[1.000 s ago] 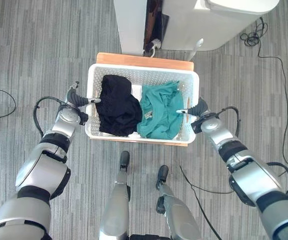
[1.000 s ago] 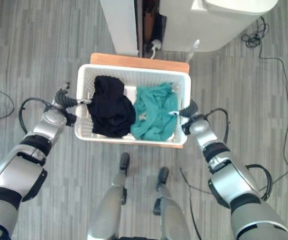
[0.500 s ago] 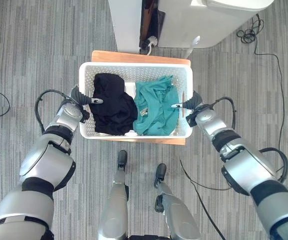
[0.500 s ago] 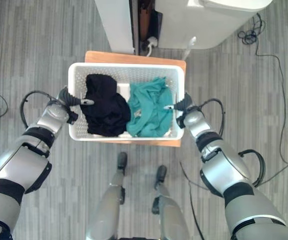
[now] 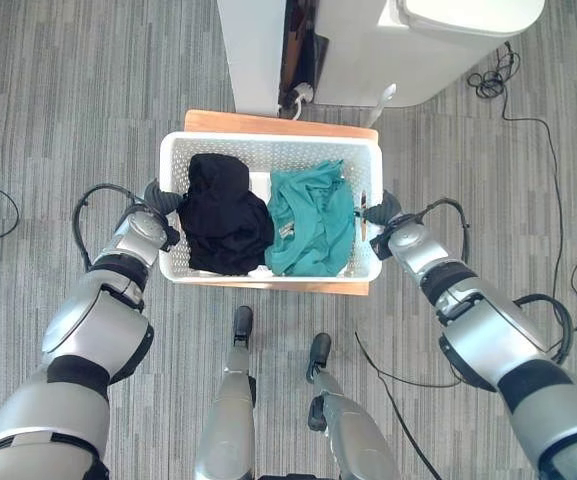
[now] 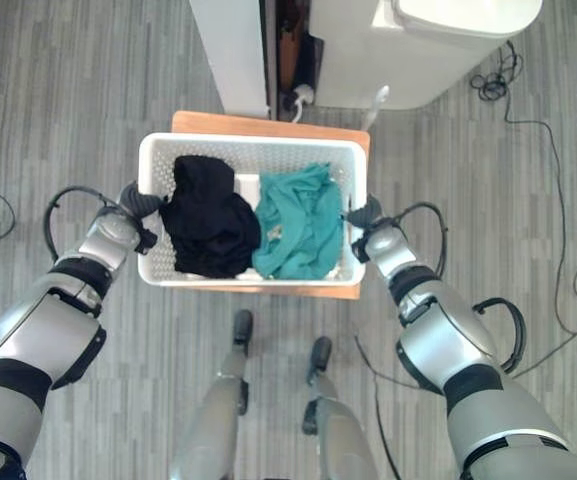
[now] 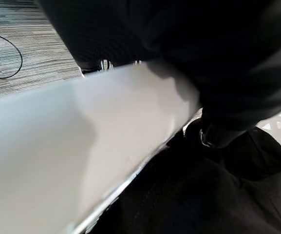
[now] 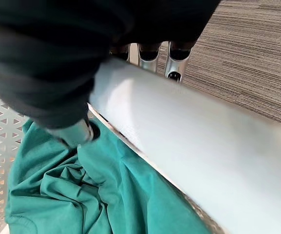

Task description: Grab the laundry basket,head to the washer,open it,put in the laundry and shut it.

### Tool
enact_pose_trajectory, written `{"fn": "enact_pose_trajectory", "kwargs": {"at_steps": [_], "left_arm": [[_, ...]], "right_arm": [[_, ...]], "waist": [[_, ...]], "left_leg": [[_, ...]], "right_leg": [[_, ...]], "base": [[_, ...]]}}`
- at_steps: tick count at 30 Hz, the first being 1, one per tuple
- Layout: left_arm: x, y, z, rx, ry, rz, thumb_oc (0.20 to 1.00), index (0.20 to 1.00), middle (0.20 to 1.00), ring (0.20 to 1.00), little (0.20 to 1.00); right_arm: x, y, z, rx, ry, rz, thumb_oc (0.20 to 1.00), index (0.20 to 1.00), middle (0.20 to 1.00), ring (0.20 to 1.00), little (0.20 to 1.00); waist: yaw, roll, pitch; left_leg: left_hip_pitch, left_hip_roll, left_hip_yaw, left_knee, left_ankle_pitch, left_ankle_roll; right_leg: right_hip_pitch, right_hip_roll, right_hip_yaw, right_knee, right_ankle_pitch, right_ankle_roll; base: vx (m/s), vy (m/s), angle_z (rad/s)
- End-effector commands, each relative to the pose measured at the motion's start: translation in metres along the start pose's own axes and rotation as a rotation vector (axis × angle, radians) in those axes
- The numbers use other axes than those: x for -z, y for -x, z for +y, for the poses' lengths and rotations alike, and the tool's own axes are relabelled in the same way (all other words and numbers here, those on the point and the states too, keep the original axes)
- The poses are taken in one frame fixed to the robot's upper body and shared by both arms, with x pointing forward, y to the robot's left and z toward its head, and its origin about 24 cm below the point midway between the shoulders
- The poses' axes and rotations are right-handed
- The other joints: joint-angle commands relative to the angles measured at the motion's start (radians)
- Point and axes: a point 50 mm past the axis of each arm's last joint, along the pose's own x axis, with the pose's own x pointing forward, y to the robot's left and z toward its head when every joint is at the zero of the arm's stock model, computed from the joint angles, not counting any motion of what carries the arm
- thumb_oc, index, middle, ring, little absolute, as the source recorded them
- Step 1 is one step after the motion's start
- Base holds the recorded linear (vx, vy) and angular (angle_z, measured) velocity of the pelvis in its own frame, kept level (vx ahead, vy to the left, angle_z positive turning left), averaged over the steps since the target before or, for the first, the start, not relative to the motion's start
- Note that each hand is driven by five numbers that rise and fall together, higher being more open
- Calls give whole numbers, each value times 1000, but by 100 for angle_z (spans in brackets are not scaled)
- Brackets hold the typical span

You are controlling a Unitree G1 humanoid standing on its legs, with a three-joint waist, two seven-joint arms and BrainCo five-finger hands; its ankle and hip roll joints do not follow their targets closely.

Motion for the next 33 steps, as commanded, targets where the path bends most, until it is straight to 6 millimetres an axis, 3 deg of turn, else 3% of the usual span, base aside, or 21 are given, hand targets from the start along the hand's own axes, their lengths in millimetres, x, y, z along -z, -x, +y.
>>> {"fn": "enact_pose_trajectory", "kwargs": {"at_steps": [1,10,18,23,24,26,27,30,33], "left_arm": [[-4,0,-11,17,-43,13,200,200,200,200,200],[4,3,-22,27,-45,-8,200,200,200,200,200],[16,14,-42,101,30,-99,200,200,200,200,200],[34,31,-63,209,37,-148,200,200,200,200,200],[34,32,-63,211,37,-147,200,200,200,200,200],[52,51,-84,315,77,-152,200,200,200,200,200],[52,51,-85,316,77,-151,200,200,200,200,200],[74,72,-106,426,100,-118,200,200,200,200,200],[81,82,-121,485,112,-99,200,200,200,200,200]], "right_arm": [[-11,0,3,-12,58,-54,200,200,200,200,200],[3,2,-3,7,36,-39,200,200,200,200,200],[37,13,-22,23,-24,-42,200,200,200,200,200],[78,33,-31,3,-32,-7,200,200,200,200,200],[79,33,-30,2,-32,-5,200,200,200,200,200],[108,48,-37,-14,-24,42,200,200,200,200,200],[108,49,-37,-15,-24,43,200,200,200,200,200],[140,67,-43,-24,-43,113,200,200,200,200,200],[155,74,-38,-33,-56,160,200,200,200,200,200]], "waist": [[0,-5,45],[-3,2,19],[-5,12,-61],[-18,24,-132],[-18,24,-131],[-26,34,-179],[-26,34,-180],[-32,41,-245],[-34,43,-284]], "left_leg": [[24,5,5,-15,-15,-10],[49,3,7,-15,-26,-8],[135,0,18,-12,-64,3],[233,0,33,4,-106,13],[236,0,33,3,-106,13],[292,-2,40,16,-132,22],[294,-2,40,15,-133,22],[348,0,39,17,-150,24],[378,2,38,8,-157,23]], "right_leg": [[-51,-88,29,36,62,80],[-33,-89,32,39,53,80],[39,-96,35,62,18,82],[119,-104,36,90,-17,83],[121,-104,36,89,-18,83],[166,-104,41,109,-42,81],[167,-104,41,109,-43,81],[223,-102,41,109,-66,79],[255,-99,38,99,-77,78]], "base": [[0,0,0],[0,0,0],[37,-16,-1],[85,-8,-2],[90,4,-6],[96,4,-9],[101,-16,-12],[81,-28,-12],[80,-48,-2]]}}
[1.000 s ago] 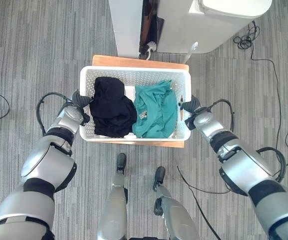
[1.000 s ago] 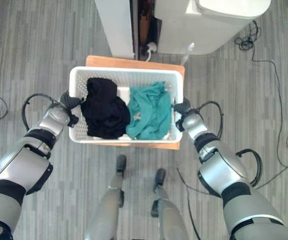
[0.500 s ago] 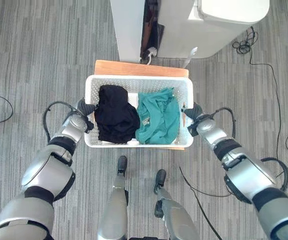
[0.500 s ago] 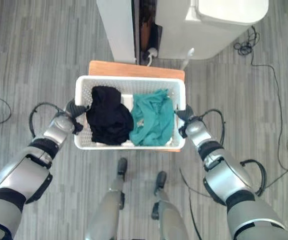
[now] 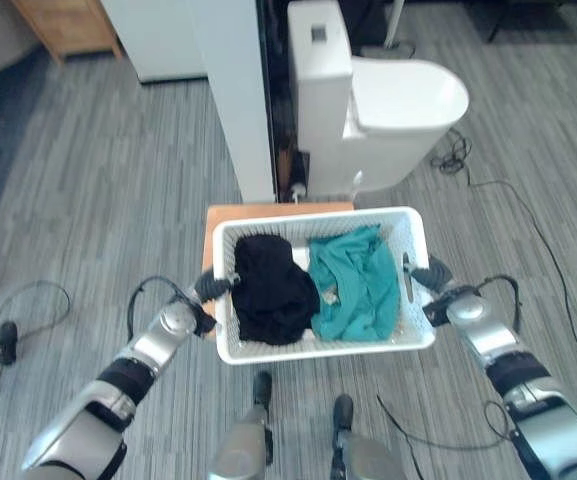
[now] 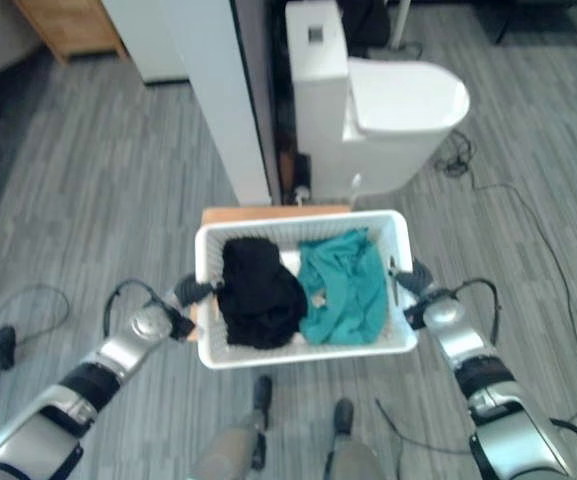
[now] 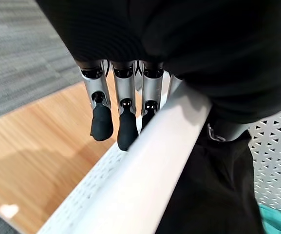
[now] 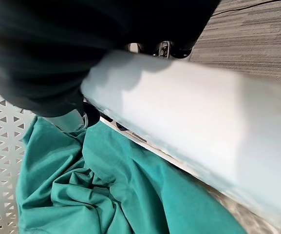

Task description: Grab the laundry basket,head to the washer,open it,put in the laundry and shut it.

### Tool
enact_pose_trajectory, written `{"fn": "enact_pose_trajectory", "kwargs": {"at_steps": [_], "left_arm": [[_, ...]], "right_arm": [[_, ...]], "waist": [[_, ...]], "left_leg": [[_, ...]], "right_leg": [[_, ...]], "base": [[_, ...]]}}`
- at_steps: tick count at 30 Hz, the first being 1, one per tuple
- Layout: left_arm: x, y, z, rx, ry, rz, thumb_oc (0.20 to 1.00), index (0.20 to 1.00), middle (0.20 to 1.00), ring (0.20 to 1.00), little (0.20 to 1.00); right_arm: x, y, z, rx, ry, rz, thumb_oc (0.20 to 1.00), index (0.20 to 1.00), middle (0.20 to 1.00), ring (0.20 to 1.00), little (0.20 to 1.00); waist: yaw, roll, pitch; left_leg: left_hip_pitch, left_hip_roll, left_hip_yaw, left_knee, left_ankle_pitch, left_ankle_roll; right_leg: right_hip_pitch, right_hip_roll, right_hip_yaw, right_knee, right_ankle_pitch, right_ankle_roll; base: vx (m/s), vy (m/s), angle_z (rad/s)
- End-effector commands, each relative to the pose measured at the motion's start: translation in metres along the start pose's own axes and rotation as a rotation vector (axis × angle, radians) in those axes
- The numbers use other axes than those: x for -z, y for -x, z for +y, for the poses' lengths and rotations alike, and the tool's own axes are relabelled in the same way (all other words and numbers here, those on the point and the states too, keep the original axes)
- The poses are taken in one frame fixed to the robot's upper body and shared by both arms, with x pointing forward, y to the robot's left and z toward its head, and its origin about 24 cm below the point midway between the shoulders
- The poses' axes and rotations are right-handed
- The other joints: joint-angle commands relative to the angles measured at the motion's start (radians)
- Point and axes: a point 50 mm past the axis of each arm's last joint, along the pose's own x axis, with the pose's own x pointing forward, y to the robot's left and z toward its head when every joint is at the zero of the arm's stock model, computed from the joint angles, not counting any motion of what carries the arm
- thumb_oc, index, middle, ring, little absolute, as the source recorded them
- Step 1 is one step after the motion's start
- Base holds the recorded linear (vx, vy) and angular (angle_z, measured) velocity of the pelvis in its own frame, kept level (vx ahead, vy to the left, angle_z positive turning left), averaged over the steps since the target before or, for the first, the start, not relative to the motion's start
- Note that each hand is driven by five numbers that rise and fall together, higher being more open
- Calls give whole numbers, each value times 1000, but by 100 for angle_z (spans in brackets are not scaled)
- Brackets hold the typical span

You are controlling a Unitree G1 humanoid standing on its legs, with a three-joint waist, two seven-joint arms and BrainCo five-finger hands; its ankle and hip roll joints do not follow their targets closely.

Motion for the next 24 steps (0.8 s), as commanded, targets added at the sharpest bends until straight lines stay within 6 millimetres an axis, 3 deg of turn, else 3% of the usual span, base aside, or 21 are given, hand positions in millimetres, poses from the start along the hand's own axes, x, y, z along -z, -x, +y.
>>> {"fn": "enact_pose_trajectory", "kwargs": {"at_steps": [1,5,16,19,21,22,24], "left_arm": [[5,-4,17,-24,-40,19,200,200,200,200,200],[7,-8,3,11,-35,48,200,200,200,200,200],[-8,-19,-2,22,-71,24,200,200,200,200,200],[-16,-22,-3,27,-80,4,200,200,200,200,200],[-22,-27,-3,20,-91,0,200,200,200,200,200],[-22,-29,1,-4,-76,11,200,200,200,200,200],[-23,-31,1,-8,-68,11,200,200,200,200,200]], "right_arm": [[4,1,-26,55,-2,-5,200,200,200,200,200],[13,2,-17,41,-17,30,200,200,200,200,200],[14,4,-8,34,-40,21,200,200,200,200,200],[11,2,-7,29,-50,12,200,200,200,200,200],[3,-2,-6,32,-52,-6,200,200,200,200,200],[-6,-8,1,0,-51,-16,200,200,200,200,200],[-8,-9,0,-2,-45,-21,200,200,200,200,200]], "waist": [[15,-60,-155],[5,-57,-191],[-11,-56,-203],[-12,-59,-184],[-6,-64,-145],[-2,-66,-133],[-6,-61,-129]], "left_leg": [[50,30,-3,28,-103,-5],[64,37,-9,22,-101,-10],[65,56,-25,33,-103,-16],[42,52,-64,96,-129,-16],[-8,12,-158,188,-157,-25],[-6,-52,-286,230,-218,-16],[2,-62,-293,233,-233,-9]], "right_leg": [[-48,-62,-1,99,-39,60],[-27,-52,1,89,-48,52],[-32,-22,29,85,-49,34],[-51,-13,68,90,-38,29],[-85,-18,111,102,-18,32],[-130,-13,176,123,2,43],[-142,-10,207,130,9,50]], "base": [[27,-35,0],[17,-49,-1],[-10,-18,-1],[-102,10,-16],[-211,94,-41],[-176,184,-70],[-104,178,-133]]}}
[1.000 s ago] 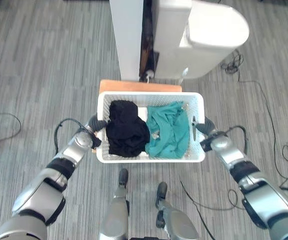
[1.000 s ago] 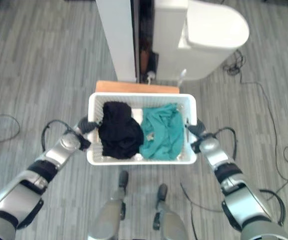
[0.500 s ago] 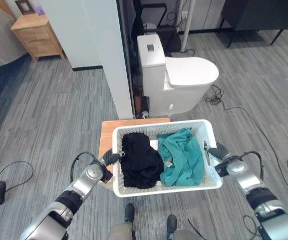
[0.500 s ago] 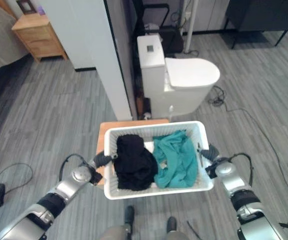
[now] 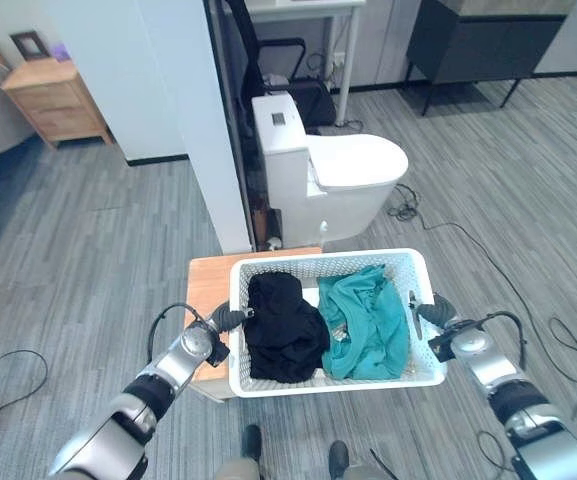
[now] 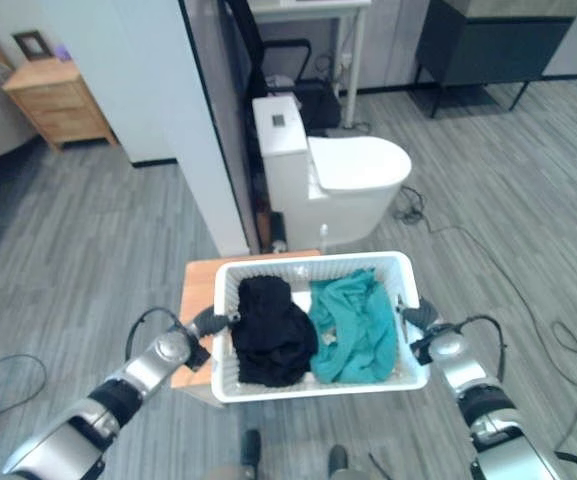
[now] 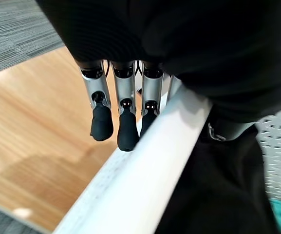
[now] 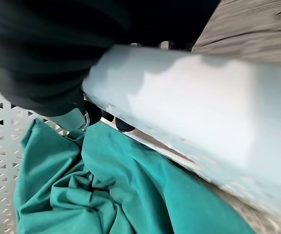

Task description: Grab the laundry basket,head to the washer,open it,put in the laundry and shut it.

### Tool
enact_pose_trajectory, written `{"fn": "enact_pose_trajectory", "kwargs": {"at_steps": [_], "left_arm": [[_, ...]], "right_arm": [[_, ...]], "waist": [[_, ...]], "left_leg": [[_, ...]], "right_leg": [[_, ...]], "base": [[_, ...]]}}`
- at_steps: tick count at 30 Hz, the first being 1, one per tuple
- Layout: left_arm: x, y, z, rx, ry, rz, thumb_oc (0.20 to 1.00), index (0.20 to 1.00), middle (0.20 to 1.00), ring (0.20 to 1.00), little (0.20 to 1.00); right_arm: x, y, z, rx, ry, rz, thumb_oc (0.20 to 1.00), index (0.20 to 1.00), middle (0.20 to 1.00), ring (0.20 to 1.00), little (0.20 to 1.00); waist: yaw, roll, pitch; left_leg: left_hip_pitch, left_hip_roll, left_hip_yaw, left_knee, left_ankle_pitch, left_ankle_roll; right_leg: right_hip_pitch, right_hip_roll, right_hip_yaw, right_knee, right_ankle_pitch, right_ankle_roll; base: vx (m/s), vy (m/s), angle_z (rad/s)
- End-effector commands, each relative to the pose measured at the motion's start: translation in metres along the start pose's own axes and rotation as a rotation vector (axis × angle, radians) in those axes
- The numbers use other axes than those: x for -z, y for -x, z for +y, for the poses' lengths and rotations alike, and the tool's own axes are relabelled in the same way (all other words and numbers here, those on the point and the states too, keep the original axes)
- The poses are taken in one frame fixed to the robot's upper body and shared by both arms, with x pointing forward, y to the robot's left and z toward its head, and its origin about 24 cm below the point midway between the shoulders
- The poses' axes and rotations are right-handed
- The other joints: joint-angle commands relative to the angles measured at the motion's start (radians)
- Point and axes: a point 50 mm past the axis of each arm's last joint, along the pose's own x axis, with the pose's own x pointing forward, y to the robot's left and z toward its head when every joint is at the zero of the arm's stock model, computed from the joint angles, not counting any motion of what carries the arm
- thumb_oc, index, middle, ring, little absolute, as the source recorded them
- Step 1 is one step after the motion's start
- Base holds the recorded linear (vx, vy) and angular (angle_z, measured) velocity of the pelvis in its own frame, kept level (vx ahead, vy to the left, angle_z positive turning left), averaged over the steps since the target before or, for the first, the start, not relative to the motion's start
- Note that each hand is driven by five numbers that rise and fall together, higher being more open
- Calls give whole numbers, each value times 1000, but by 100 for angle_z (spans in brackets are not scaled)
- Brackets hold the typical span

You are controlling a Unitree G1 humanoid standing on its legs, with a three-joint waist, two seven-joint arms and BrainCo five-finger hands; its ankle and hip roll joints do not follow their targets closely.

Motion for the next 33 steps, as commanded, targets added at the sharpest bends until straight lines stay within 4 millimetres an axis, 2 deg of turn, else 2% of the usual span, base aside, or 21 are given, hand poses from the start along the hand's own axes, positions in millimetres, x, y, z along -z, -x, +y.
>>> {"fn": "enact_pose_trajectory", "kwargs": {"at_steps": [1,2,3,4,5,6,7,9,10,11,12,13,14,15,16,17,19,21,24,29,33], "left_arm": [[-53,-12,25,-82,0,-165,200,200,200,200,200],[-53,-12,25,-82,0,-165,200,200,200,200,200],[-52,-14,35,-123,4,-138,200,200,200,200,200],[-52,-15,36,-124,5,-139,200,200,200,200,200],[-48,-15,46,-162,4,-109,200,200,200,200,200],[-45,-14,53,-184,-2,-91,200,200,200,200,200],[-45,-14,53,-185,-2,-91,200,200,200,200,200],[-40,-13,59,-198,-18,-70,200,200,200,200,200],[-36,-12,60,-199,-23,-54,200,200,200,200,200],[-36,-12,60,-199,-23,-54,200,200,200,200,200],[-28,-10,62,-204,-16,-36,200,200,200,200,200],[-28,-10,62,-204,-16,-36,200,200,200,200,200],[-21,-7,63,-213,2,-22,200,200,200,200,200],[-21,-7,64,-213,2,-22,200,200,200,200,200],[-18,-6,65,-221,11,-20,200,200,200,200,200],[-16,-5,67,-227,20,-15,200,200,200,200,200],[-11,-6,65,-230,48,5,200,200,200,200,200],[-8,-6,64,-233,63,12,200,200,200,200,200],[-11,-7,63,-233,63,4,200,200,200,200,200],[-29,-12,65,-237,41,-27,200,200,200,200,200],[-36,-13,66,-238,33,-42,200,200,200,200,200]], "right_arm": [[-40,-3,-27,43,-29,-152,200,200,200,200,200],[-40,-3,-27,43,-29,-152,200,200,200,200,200],[-70,-9,-26,28,16,-203,200,200,200,200,200],[-70,-9,-26,28,16,-204,200,200,200,200,200],[-86,-11,-20,10,29,-238,200,200,200,200,200],[-92,-12,-15,-3,42,-252,200,200,200,200,200],[-93,-12,-15,-3,41,-253,200,200,200,200,200],[-93,-13,-9,-24,45,-249,200,200,200,200,200],[-91,-14,-2,-45,46,-242,200,200,200,200,200],[-91,-14,-2,-45,45,-242,200,200,200,200,200],[-87,-15,5,-70,41,-230,200,200,200,200,200],[-87,-15,5,-70,41,-230,200,200,200,200,200],[-83,-16,11,-91,44,-212,200,200,200,200,200],[-83,-16,11,-91,44,-212,200,200,200,200,200],[-83,-16,13,-97,45,-213,200,200,200,200,200],[-83,-16,14,-102,44,-215,200,200,200,200,200],[-85,-18,17,-109,50,-210,200,200,200,200,200],[-90,-17,17,-110,48,-223,200,200,200,200,200],[-89,-17,12,-95,47,-225,200,200,200,200,200],[-83,-14,-10,-24,31,-232,200,200,200,200,200],[-80,-13,-14,-9,19,-228,200,200,200,200,200]], "waist": [[-3,13,-7],[-3,13,-7],[-23,21,8],[-16,20,9],[-12,31,21],[-6,40,25],[-7,37,23],[5,50,22],[10,56,15],[10,56,14],[23,60,3],[23,60,2],[44,63,-11],[45,63,-13],[58,59,-21],[76,48,-31],[103,31,-42],[104,30,-46],[96,29,-37],[64,29,-14],[57,28,-7]], "left_leg": [[64,-50,-103,62,-193,13],[64,-50,-103,62,-193,13],[74,-77,-4,46,-216,41],[76,-76,4,45,-217,42],[76,-76,95,46,-224,58],[73,-71,132,45,-222,65],[70,-73,132,43,-219,65],[61,-60,180,33,-200,77],[69,-49,215,10,-178,87],[68,-49,215,10,-178,87],[70,-37,246,-7,-162,94],[69,-37,246,-7,-162,94],[73,-21,284,-17,-149,97],[70,-21,285,-18,-147,97],[66,-12,306,-24,-137,96],[62,-11,327,-30,-132,91],[49,1,372,-45,-108,75],[40,17,384,-55,-93,60],[28,35,368,-59,-71,46],[9,88,323,-88,2,-5],[7,106,311,-88,17,-17]], "right_leg": [[-81,-20,75,70,32,75],[-81,-20,75,70,32,75],[-167,-55,152,64,109,136],[-169,-54,160,65,110,137],[-202,-84,129,52,134,144],[-214,-100,79,55,131,130],[-218,-103,81,55,133,130],[-210,-135,-46,96,94,99],[-177,-129,-100,164,48,82],[-178,-129,-100,164,48,82],[-152,-115,-140,225,1,68],[-153,-115,-139,225,1,68],[-122,-106,-188,293,-48,57],[-125,-105,-187,291,-46,56],[-100,-92,-200,300,-70,53],[-53,-90,-219,258,-81,54],[-15,-81,-212,165,-76,53],[0,-66,-204,105,-74,52],[6,-47,-198,86,-77,39],[38,9,-220,30,-85,12],[46,24,-224,25,-87,3]], "base": [[-60,116,-153],[-339,446,-124],[-280,334,-18],[-423,476,-125],[-217,187,-178],[-222,185,-226],[-169,84,-170],[-206,94,-123],[-163,74,-82],[-203,66,-124],[-102,22,-119],[-176,-8,-119],[-77,-31,-74],[-113,-73,-94],[-69,-98,-75],[-122,-211,-53],[-110,-259,-80],[-73,-234,-105],[-41,-152,-34],[-62,-246,8],[-11,-133,14]]}}
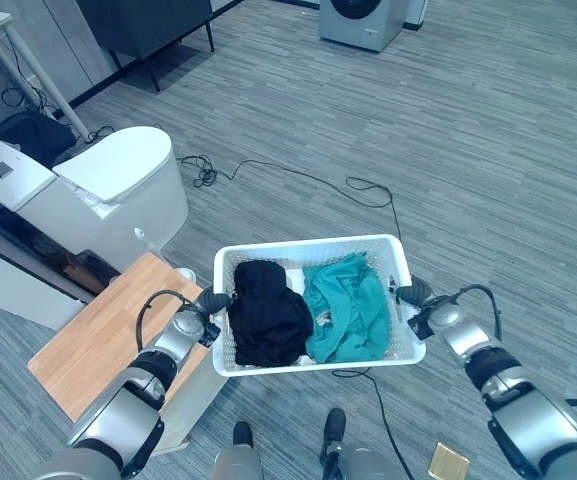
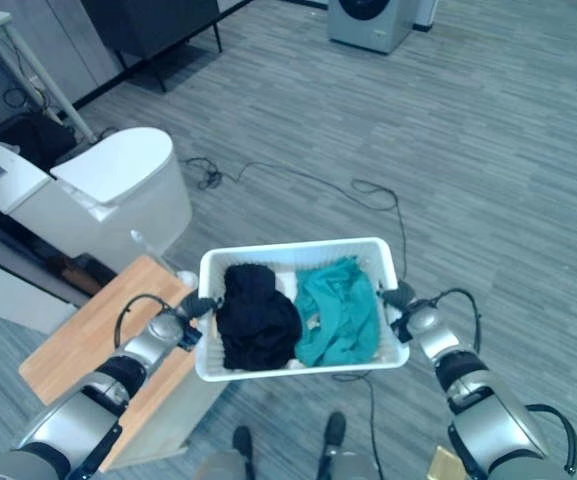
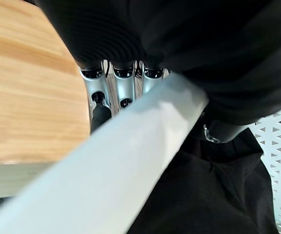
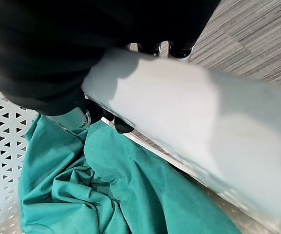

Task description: Grab the laundry basket,head to the washer,open it,put in the laundry and shut it.

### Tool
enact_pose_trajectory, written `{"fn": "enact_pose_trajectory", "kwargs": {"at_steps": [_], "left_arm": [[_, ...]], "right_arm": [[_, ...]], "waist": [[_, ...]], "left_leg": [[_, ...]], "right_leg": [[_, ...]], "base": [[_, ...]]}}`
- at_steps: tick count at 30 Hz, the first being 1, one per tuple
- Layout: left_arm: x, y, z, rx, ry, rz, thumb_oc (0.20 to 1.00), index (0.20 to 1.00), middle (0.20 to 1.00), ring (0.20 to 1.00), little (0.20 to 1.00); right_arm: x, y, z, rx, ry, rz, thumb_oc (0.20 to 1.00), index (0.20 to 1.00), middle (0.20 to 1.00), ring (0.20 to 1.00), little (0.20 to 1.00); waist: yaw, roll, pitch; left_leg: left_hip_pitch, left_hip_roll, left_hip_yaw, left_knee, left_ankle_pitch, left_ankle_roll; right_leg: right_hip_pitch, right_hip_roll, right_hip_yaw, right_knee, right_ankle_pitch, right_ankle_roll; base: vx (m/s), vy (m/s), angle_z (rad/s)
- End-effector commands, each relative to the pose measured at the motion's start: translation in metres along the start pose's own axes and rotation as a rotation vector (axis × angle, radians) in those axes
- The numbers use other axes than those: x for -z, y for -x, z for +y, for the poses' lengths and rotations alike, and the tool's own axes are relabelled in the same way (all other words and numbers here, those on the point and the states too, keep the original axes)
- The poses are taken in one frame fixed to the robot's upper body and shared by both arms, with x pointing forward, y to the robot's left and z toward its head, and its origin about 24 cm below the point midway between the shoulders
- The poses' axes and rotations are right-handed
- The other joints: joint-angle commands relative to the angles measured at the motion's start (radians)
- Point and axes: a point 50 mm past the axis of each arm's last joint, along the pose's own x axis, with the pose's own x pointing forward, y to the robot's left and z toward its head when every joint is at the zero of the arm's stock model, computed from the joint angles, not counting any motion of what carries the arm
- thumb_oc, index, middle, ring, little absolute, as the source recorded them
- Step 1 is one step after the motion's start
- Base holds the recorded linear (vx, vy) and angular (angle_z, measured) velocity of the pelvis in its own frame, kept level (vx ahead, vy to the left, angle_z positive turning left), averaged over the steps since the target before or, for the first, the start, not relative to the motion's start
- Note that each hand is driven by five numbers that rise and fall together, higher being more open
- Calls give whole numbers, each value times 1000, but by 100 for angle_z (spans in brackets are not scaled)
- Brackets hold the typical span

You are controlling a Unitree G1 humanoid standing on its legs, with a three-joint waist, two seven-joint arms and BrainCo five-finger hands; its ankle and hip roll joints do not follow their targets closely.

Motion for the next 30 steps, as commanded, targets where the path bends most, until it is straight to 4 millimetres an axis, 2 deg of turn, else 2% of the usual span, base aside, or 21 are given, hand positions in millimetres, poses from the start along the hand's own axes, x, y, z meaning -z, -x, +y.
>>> {"fn": "enact_pose_trajectory", "kwargs": {"at_steps": [1,2,5,7,8,9,10,11,15,18,19,21,22,23,24,25,26,27,28,29,30], "left_arm": [[-34,-6,38,-125,-50,-85,200,200,200,200,200],[-39,-7,38,-122,-66,-92,200,200,200,200,200],[-43,-7,39,-120,-72,-95,200,200,200,200,200],[-45,-8,36,-110,-69,-102,200,200,200,200,200],[-46,-8,36,-110,-69,-102,200,200,200,200,200],[-47,-8,35,-107,-68,-113,200,200,200,200,200],[-47,-8,35,-107,-68,-113,200,200,200,200,200],[-50,-7,36,-99,-70,-134,200,200,200,200,200],[-40,-4,39,-100,-67,-119,200,200,200,200,200],[-31,-1,42,-107,-59,-108,200,200,200,200,200],[-26,0,46,-114,-51,-96,200,200,200,200,200],[-25,1,48,-123,-55,-96,200,200,200,200,200],[-19,3,55,-152,-61,-84,200,200,200,200,200],[-19,3,55,-152,-61,-83,200,200,200,200,200],[-16,4,56,-152,-62,-83,200,200,200,200,200],[-12,6,53,-152,-56,-90,200,200,200,200,200],[-11,7,51,-149,-54,-92,200,200,200,200,200],[-9,7,51,-151,-50,-91,200,200,200,200,200],[-9,7,51,-150,-50,-91,200,200,200,200,200],[-7,8,50,-151,-43,-89,200,200,200,200,200],[-5,9,46,-147,-41,-89,200,200,200,200,200]], "right_arm": [[-47,0,-18,30,-53,-218,200,200,200,200,200],[-44,1,-18,39,-73,-221,200,200,200,200,200],[-42,3,-17,33,-87,-230,200,200,200,200,200],[-40,4,-17,34,-94,-234,200,200,200,200,200],[-40,4,-17,34,-94,-234,200,200,200,200,200],[-40,4,-18,39,-100,-235,200,200,200,200,200],[-40,4,-18,39,-100,-235,200,200,200,200,200],[-44,4,-15,30,-103,-243,200,200,200,200,200],[-52,1,0,-3,-123,-260,200,200,200,200,200],[-57,0,18,-48,-138,-273,200,200,200,200,200],[-60,0,22,-65,-129,-277,200,200,200,200,200],[-61,1,27,-76,-137,-282,200,200,200,200,200],[-61,2,36,-98,-152,-293,200,200,200,200,200],[-61,3,36,-98,-152,-292,200,200,200,200,200],[-60,3,39,-107,-159,-290,200,200,200,200,200],[-52,4,46,-126,-167,-272,200,200,200,200,200],[-51,3,47,-128,-161,-265,200,200,200,200,200],[-50,3,47,-129,-155,-262,200,200,200,200,200],[-50,3,47,-129,-155,-262,200,200,200,200,200],[-50,3,46,-129,-141,-259,200,200,200,200,200],[-51,2,46,-131,-124,-258,200,200,200,200,200]], "waist": [[11,-38,-51],[-3,-44,-45],[-14,-59,-35],[-9,-66,-19],[-11,-66,-22],[7,-74,-12],[6,-74,-13],[31,-71,-11],[90,-66,-20],[123,-70,-30],[130,-70,-47],[134,-79,-55],[137,-106,-76],[138,-108,-77],[142,-122,-85],[145,-152,-106],[147,-158,-113],[144,-156,-116],[146,-154,-118],[141,-147,-122],[128,-121,-113]], "left_leg": [[-86,-52,-37,-60,44,11],[-87,-18,-52,-42,50,-1],[-102,8,-79,31,27,7],[-125,-44,-144,94,-11,25],[-129,-45,-146,93,-8,25],[-193,-150,-197,128,-30,41],[-194,-150,-197,129,-30,41],[-252,-203,-203,104,1,45],[-320,-245,-166,-9,54,48],[-354,-250,-122,-51,77,51],[-331,-242,-103,-68,77,63],[-313,-242,-100,-71,94,73],[-305,-251,-96,-36,112,88],[-305,-251,-95,-35,111,88],[-298,-258,-91,-23,103,95],[-266,-280,-64,-7,67,118],[-248,-284,-50,-6,51,127],[-234,-285,-46,-5,34,136],[-237,-281,-45,-5,35,135],[-218,-284,-45,-1,13,148],[-166,-275,-58,2,-21,171]], "right_leg": [[95,-42,69,25,-134,98],[105,-15,76,26,-142,81],[121,7,96,26,-151,65],[132,5,108,30,-151,60],[128,5,105,30,-150,60],[139,8,117,33,-151,59],[139,8,116,33,-151,59],[158,31,131,29,-159,60],[211,70,187,30,-190,63],[266,97,240,38,-221,58],[278,105,251,44,-238,57],[292,105,259,45,-243,57],[301,97,279,75,-232,69],[301,96,279,75,-233,69],[299,86,286,99,-210,83],[295,57,283,166,-113,145],[278,49,281,222,-57,178],[253,43,278,286,-12,207],[250,46,280,285,-9,206],[216,39,269,370,49,243],[144,22,234,549,126,278]], "base": [[25,-283,9],[35,-344,10],[56,-258,7],[53,-120,-5],[93,-109,2],[72,-74,0],[199,-123,1],[213,-67,-6],[308,-24,-37],[417,45,-69],[450,79,-42],[384,70,-29],[322,64,-42],[465,112,-42],[461,147,-24],[612,202,-24],[570,197,-42],[252,96,-36],[223,101,-34],[366,167,-10],[499,233,-16]]}}
